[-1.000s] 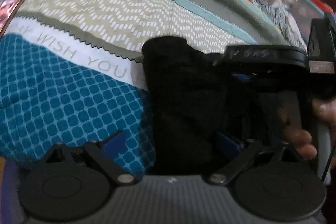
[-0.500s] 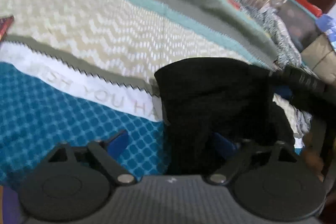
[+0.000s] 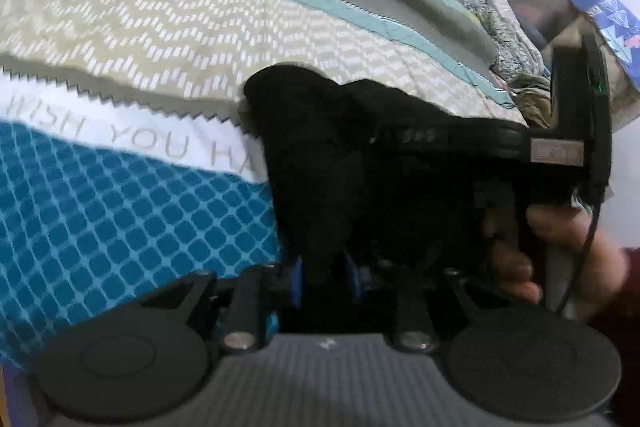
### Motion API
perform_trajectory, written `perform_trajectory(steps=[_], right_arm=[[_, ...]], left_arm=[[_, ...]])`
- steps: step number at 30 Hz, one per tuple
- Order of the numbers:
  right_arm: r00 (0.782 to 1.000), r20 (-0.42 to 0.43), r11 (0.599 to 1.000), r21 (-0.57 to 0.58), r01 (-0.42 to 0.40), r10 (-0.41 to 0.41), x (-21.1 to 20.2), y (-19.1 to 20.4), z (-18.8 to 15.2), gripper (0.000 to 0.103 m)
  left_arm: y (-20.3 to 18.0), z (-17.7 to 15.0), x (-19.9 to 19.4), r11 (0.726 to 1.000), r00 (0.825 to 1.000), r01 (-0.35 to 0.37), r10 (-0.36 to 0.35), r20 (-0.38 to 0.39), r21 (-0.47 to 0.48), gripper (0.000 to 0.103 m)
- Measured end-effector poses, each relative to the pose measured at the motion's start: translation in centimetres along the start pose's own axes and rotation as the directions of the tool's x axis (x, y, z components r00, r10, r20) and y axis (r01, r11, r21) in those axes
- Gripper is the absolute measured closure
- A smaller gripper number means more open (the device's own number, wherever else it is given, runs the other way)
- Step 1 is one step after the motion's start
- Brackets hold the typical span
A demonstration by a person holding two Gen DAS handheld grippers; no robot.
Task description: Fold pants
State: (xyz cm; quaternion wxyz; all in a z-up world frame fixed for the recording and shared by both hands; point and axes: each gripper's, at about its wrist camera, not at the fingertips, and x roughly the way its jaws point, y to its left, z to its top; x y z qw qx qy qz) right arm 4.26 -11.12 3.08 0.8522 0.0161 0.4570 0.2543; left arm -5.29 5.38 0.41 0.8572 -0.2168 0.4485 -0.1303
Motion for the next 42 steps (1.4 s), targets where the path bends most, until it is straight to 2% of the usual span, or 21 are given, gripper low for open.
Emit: perform_trajectory(steps=[1,3,4,5,7,11,13,15,16,17,20,22,25,26,28,30,33,36,38,40,42], right_arm=[[0.999,0.026,0.997,0.066,-0.037,0.036,-1.1,-0.8,0.2,0.095],[0.994,0.089,0.996,0.063,-0.068,0.062,-3.8,-0.4,0.4,0.086],[0.986,0.138,0.995,0.026,-0.1,0.095,-5.9,0.0,0.3,0.082],[0.978,0.167,0.992,-0.009,-0.124,0.124,-7.2,0.4,-0.1,0.08],[0.955,0.215,0.977,-0.11,-0.184,0.204,-10.5,1.5,-1.2,0.074],[0.933,0.108,0.912,-0.278,-0.302,0.342,-11.8,3.8,-4.1,0.04],[0.941,0.04,0.892,-0.331,-0.306,0.337,-10.7,4.9,-5.9,0.037],[0.971,-0.006,0.89,-0.4,-0.22,0.237,-8.6,5.9,-7.6,0.041],[0.985,-0.013,0.884,-0.441,-0.158,0.17,-7.4,6.2,-8.4,0.062],[0.991,-0.009,0.888,-0.443,-0.122,0.131,-6.5,6.2,-9.0,0.073],[0.957,-0.066,0.918,-0.273,-0.289,0.282,-7.2,5.4,-7.2,0.084],[0.926,-0.081,0.893,-0.246,-0.377,0.369,-7.5,6.2,-6.6,0.084],[0.94,-0.098,0.915,-0.215,-0.342,0.328,-4.6,5.9,-6.6,0.088],[0.936,-0.1,0.92,-0.174,-0.35,0.338,-3.8,5.1,-6.6,0.09],[0.92,-0.081,0.915,-0.103,-0.39,0.383,-4.2,3.8,-6.1,0.089],[0.909,-0.052,0.902,-0.111,-0.417,0.414,-6.8,3.0,-5.8,0.079],[0.899,0.098,0.902,-0.112,-0.417,0.428,-11.2,0.7,-4.6,0.069],[0.913,0.21,0.937,-0.052,-0.346,0.349,-13.4,-1.7,-3.7,0.069],[0.926,0.263,0.961,-0.022,-0.276,0.272,-13.6,-3.1,-3.4,0.069],[0.947,0.24,0.97,0.065,-0.235,0.213,-11.7,-4.2,-3.4,0.069],[0.979,0.117,0.973,0.143,-0.183,0.167,-7.6,-5.0,-4.6,0.074]], left_arm=[[0.5,0.6,-1.0,0.999,0.999,0.031,-0.031,0.022,-0.016,0.066],[1.8,2.0,-2.8,0.998,0.995,0.034,-0.029,0.092,-0.054,0.018],[2.7,2.9,-3.4,0.997,0.992,0.01,0.001,0.13,-0.081,0.013],[3.6,4.0,-3.5,0.994,0.99,-0.005,0.021,0.143,-0.114,0.013],[5.6,6.3,-2.3,0.984,0.994,0.042,-0.024,0.104,-0.173,0.017],[6.5,9.1,1.7,0.979,0.998,0.062,-0.057,0.028,-0.193,0.023],[6.3,9.8,3.9,0.981,0.998,0.062,-0.067,-0.02,-0.182,0.043],[5.9,9.7,5.7,0.982,0.995,0.067,-0.078,-0.059,-0.177,0.085],[5.6,9.7,6.1,0.984,0.996,0.05,-0.061,-0.063,-0.171,0.086],[5.3,9.9,6.5,0.986,0.997,0.039,-0.05,-0.059,-0.164,0.087],[3.8,12.2,5.5,0.989,0.996,0.085,-0.084,0.009,-0.123,0.09],[2.6,13.5,5.6,0.99,0.995,0.101,-0.099,0.021,-0.098,0.09],[1.8,13.2,8.0,0.999,0.999,-0.037,0.036,-0.033,-0.027,0.088],[2.1,12.8,8.4,0.997,0.997,-0.065,0.063,-0.044,-0.034,0.081],[3.2,12.0,7.3,0.996,1.0,-0.023,0.022,-0.022,-0.09,0.073],[4.4,11.2,4.8,0.99,0.999,0.031,-0.028,0.021,-0.135,0.05],[5.7,9.8,1.2,0.984,0.994,0.069,-0.053,0.099,-0.163,0.039],[5.6,8.2,-0.1,0.98,0.991,0.108,-0.093,0.095,-0.167,0.021],[4.6,7.1,0.1,0.983,0.992,0.116,-0.106,0.075,-0.142,0.017],[3.6,5.9,0.9,0.988,0.994,0.108,-0.105,0.03,-0.111,0.021],[2.8,4.8,2.7,0.99,0.993,0.103,-0.108,-0.044,-0.099,0.067]])
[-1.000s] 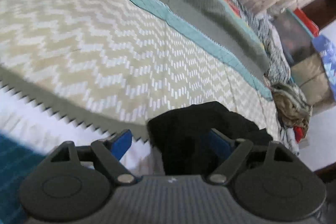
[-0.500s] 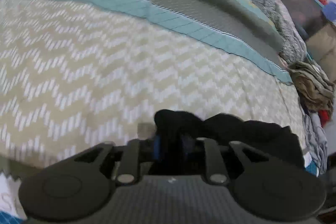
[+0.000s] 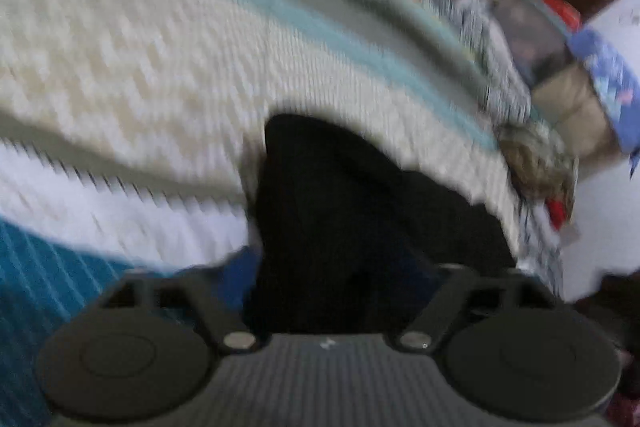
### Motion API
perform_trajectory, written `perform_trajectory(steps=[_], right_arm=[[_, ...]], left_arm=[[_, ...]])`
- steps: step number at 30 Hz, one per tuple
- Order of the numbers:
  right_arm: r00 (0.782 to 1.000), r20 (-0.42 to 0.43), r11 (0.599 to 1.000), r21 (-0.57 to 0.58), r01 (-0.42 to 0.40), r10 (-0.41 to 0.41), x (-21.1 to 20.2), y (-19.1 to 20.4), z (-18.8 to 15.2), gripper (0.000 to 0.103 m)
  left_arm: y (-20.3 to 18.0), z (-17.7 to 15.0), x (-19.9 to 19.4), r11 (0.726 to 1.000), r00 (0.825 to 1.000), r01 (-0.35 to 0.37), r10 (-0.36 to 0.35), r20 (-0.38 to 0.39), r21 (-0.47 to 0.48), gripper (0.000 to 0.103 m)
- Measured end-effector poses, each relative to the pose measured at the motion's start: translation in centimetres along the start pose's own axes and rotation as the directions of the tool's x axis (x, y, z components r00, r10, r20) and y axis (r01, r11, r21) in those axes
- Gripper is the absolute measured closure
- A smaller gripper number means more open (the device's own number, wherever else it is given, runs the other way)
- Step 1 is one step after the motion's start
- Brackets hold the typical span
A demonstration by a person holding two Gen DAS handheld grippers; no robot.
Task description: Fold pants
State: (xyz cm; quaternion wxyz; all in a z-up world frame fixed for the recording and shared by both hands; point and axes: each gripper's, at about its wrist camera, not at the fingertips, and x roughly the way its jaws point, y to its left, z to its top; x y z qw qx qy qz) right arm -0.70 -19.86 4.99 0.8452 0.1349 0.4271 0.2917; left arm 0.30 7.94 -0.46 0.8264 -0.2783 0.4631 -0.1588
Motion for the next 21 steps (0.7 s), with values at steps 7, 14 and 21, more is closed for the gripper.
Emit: perform_trajectory(steps=[7,14,21], right_arm=[[0.999,0.039,0.999,-0.049,0.023,-0.021,-0.9,1.4,-0.7,0.074],[0.977,0.196,0.99,-0.095,0.103,-0.082,-1.5,1.1,-0.4,0.073],[0.992,0.028,0.991,-0.032,0.126,-0.125,4.3,-0.8,-0.4,0.078]], left_arm=[[-0.1,0.0,-0.5,0.997,0.998,-0.048,0.05,0.029,-0.06,0.024],[-0.2,0.1,1.8,0.994,0.997,-0.073,0.071,-0.025,-0.077,0.076],[-6.7,0.9,-1.3,0.999,0.998,-0.014,0.012,0.057,0.042,0.087]])
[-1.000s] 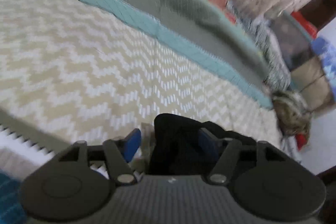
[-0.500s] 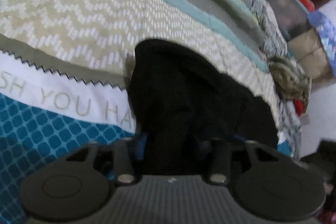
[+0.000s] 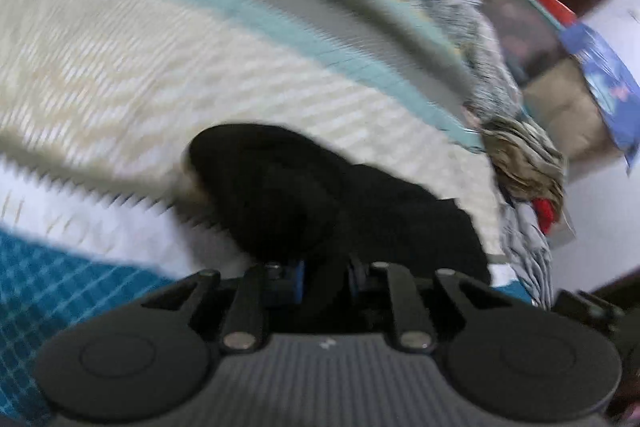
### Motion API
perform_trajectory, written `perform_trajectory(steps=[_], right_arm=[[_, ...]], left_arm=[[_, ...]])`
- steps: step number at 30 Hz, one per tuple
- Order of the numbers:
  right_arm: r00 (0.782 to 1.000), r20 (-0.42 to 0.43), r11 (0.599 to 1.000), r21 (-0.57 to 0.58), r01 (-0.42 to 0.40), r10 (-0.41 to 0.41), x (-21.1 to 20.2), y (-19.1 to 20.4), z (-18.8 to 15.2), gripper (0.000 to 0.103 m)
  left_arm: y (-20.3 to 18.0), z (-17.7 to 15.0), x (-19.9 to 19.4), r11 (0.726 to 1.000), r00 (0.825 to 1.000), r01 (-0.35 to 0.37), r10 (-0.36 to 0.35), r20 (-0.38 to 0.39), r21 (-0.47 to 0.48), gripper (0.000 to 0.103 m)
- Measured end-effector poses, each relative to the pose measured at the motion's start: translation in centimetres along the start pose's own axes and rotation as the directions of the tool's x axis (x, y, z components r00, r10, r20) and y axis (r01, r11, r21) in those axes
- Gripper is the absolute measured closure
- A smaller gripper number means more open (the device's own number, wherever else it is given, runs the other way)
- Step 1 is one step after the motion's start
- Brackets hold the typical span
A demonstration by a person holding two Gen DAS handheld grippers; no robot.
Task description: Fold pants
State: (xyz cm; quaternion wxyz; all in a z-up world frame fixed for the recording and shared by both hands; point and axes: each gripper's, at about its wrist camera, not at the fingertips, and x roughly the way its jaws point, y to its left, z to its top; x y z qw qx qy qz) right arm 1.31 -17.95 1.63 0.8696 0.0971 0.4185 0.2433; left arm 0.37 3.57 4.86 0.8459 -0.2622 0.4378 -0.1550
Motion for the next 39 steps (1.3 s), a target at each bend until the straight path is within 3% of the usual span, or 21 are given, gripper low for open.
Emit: perform_trajectory(steps=[5,10,11,13,15,17,19,22,24,25,27,29,30,33,34,35,36,37,39], right_arm=[[0.988,0.092,0.975,0.172,-0.138,0.124,-3.2,-3.9,0.6,0.078],[0.977,0.207,0.944,0.305,-0.122,0.059,-7.6,-9.0,0.8,0.078],[0.972,0.232,0.931,0.343,-0.121,0.041,-8.5,-10.4,0.6,0.077],[0.966,0.258,0.897,0.43,-0.105,-0.01,-9.8,-13.4,-0.2,0.076],[0.965,0.257,0.866,0.491,-0.091,-0.044,-10.7,-15.6,-1.0,0.075],[0.963,0.258,0.854,0.516,-0.07,-0.078,-11.4,-16.5,-1.9,0.073],[0.957,0.279,0.83,0.551,-0.091,-0.08,-12.3,-17.8,-2.9,0.067],[0.946,0.317,0.8,0.584,-0.138,-0.068,-13.3,-18.6,-3.8,0.057],[0.935,0.351,0.796,0.578,-0.182,-0.041,-14.0,-18.5,-4.0,0.046],[0.93,0.366,0.802,0.565,-0.194,-0.032,-14.1,-18.1,-3.8,0.039],[0.926,0.378,0.826,0.53,-0.194,-0.025,-14.6,-17.4,-3.3,0.035],[0.923,0.384,0.859,0.473,-0.197,0.0,-15.2,-16.4,-2.7,0.018],[0.925,0.381,0.877,0.44,-0.191,0.01,-15.2,-15.7,-2.4,0.015],[0.946,0.325,0.928,0.348,-0.133,0.014,-13.9,-14.2,-1.4,0.014],[0.961,0.275,0.942,0.326,-0.079,-0.015,-12.6,-13.6,-0.6,0.014],[0.973,0.226,0.95,0.31,-0.037,-0.036,-11.3,-13.5,-0.2,0.021],[0.983,0.179,0.956,0.292,-0.018,-0.036,-9.9,-13.6,0.3,0.04],[0.988,0.153,0.953,0.297,-0.051,0.005,-9.0,-13.9,0.7,0.085],[0.982,0.173,0.926,0.353,-0.132,0.074,-9.1,-14.8,1.9,0.085]], left_arm=[[-7.9,0.8,0.8,0.982,0.999,0.046,-0.048,0.007,0.182,0.087],[-17.0,0.8,5.3,0.924,0.996,0.085,-0.071,-0.051,0.374,0.086],[-18.7,0.5,6.7,0.912,0.996,0.087,-0.066,-0.066,0.401,0.083],[-21.7,-0.6,9.8,0.881,0.992,0.1,-0.052,-0.116,0.462,0.064],[-23.0,-1.9,11.4,0.869,0.991,0.09,-0.028,-0.134,0.487,0.057],[-23.1,-2.3,11.2,0.87,0.979,0.156,-0.072,-0.193,0.468,0.056],[-22.5,-2.1,9.6,0.865,0.973,0.206,-0.133,-0.187,0.457,0.051],[-20.9,-0.9,6.8,0.875,0.984,0.181,-0.159,-0.087,0.45,0.044],[-19.2,0.4,6.1,0.903,0.99,0.139,-0.133,-0.045,0.406,0.044],[-18.6,1.0,6.1,0.917,0.993,0.117,-0.11,-0.038,0.381,0.045],[-16.9,1.4,5.9,0.94,0.995,0.096,-0.089,-0.034,0.328,0.045],[-15.5,1.4,5.2,0.951,0.996,0.089,-0.085,-0.026,0.297,0.045],[-14.8,1.1,5.0,0.955,0.996,0.087,-0.083,-0.026,0.283,0.045],[-14.0,-0.2,5.4,0.955,0.992,0.115,-0.094,-0.086,0.275,0.045],[-13.9,-0.7,5.6,0.95,0.99,0.121,-0.094,-0.105,0.289,0.045],[-14.0,-1.2,5.8,0.945,0.99,0.118,-0.086,-0.116,0.305,0.045],[-14.2,-1.7,6.0,0.942,0.989,0.114,-0.079,-0.124,0.316,0.045],[-14.4,-1.9,6.2,0.94,0.989,0.114,-0.075,-0.131,0.322,0.045],[-14.9,-2.3,6.3,0.932,0.987,0.123,-0.078,-0.143,0.342,0.045]])
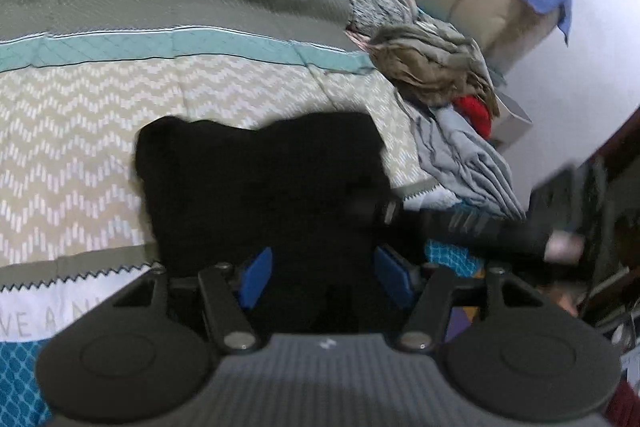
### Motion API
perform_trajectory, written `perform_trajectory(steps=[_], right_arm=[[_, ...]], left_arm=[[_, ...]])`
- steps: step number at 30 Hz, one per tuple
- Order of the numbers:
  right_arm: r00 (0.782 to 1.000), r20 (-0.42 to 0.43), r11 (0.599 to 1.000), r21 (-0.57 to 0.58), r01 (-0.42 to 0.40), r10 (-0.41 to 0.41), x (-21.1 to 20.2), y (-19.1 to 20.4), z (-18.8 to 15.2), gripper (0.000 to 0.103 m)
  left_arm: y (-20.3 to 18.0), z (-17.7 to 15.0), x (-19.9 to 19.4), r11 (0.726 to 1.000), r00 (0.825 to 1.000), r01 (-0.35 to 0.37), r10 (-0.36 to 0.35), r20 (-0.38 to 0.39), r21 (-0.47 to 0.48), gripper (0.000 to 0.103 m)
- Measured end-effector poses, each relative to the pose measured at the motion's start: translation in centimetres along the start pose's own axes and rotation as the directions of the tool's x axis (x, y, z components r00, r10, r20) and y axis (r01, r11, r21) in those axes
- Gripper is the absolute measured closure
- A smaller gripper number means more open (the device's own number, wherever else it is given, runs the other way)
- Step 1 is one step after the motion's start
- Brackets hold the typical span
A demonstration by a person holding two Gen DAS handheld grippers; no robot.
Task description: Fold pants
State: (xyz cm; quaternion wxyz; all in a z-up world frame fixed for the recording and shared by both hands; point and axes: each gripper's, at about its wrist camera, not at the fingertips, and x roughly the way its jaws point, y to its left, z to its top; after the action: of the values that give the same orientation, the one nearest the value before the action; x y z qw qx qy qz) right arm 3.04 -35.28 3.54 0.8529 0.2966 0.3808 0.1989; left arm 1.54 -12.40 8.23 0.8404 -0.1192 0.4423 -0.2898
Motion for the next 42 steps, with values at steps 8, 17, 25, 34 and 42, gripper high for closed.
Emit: perform_trajectory(steps=[8,17,25,34,42], right_arm=[[0.982,0.025,0.98,-0.057,0.189,-0.188,1.3,-3.7,4.1,0.083],[0.956,0.199,0.974,0.112,0.195,-0.215,-4.2,-6.2,2.2,0.044],[0.981,0.188,0.993,-0.101,0.059,-0.039,-8.7,-1.7,-1.3,0.071],[0.989,0.078,0.984,-0.112,0.136,-0.128,-5.4,-2.2,-3.7,0.078],[0.991,0.08,0.994,0.015,0.107,-0.108,-4.6,-6.1,-4.8,0.086]], left_arm=[[-2.6,0.0,6.1,0.996,0.997,-0.015,0.021,-0.072,0.093,0.046],[-5.6,-0.9,5.1,0.971,0.997,-0.044,0.057,-0.048,0.236,0.043],[-4.4,1.6,2.0,0.979,0.996,-0.052,0.037,0.079,0.195,0.043],[1.1,7.2,8.7,0.986,0.986,-0.168,0.168,-0.023,-0.008,0.048],[2.2,7.0,10.8,0.954,0.957,-0.29,0.288,-0.038,-0.07,0.042]])
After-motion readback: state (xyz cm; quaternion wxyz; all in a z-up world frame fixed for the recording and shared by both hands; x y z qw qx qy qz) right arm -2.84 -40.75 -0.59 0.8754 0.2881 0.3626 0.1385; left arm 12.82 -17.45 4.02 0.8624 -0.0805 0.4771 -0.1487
